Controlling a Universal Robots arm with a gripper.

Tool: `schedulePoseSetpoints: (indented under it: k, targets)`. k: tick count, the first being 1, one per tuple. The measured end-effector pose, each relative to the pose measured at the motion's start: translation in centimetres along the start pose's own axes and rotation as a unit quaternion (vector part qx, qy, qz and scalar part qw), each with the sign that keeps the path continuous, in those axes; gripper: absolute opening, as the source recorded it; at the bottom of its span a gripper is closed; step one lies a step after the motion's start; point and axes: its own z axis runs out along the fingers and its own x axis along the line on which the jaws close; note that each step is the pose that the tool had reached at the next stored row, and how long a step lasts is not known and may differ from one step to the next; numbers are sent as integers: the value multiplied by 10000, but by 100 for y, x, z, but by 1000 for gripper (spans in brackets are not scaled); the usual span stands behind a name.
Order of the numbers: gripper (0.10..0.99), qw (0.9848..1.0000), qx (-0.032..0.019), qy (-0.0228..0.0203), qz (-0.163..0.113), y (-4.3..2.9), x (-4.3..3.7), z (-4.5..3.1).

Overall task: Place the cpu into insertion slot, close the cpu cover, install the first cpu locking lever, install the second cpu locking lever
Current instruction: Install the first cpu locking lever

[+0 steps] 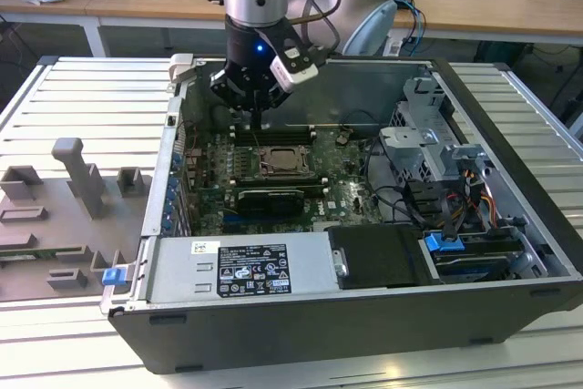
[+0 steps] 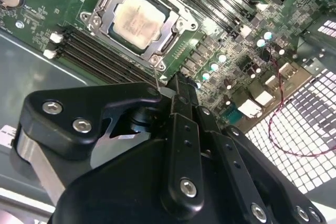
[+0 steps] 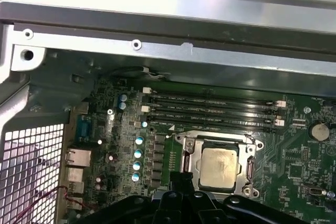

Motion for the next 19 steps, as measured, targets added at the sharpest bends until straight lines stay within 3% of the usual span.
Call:
schedulePoseSetpoints:
  k: [4,13,19]
  targets:
    - [106,9998,1,-6,181,6,0,29]
    - [106,9998,1,-7,195,21,72,86]
    - [106,9998,1,-7,195,90,218,103]
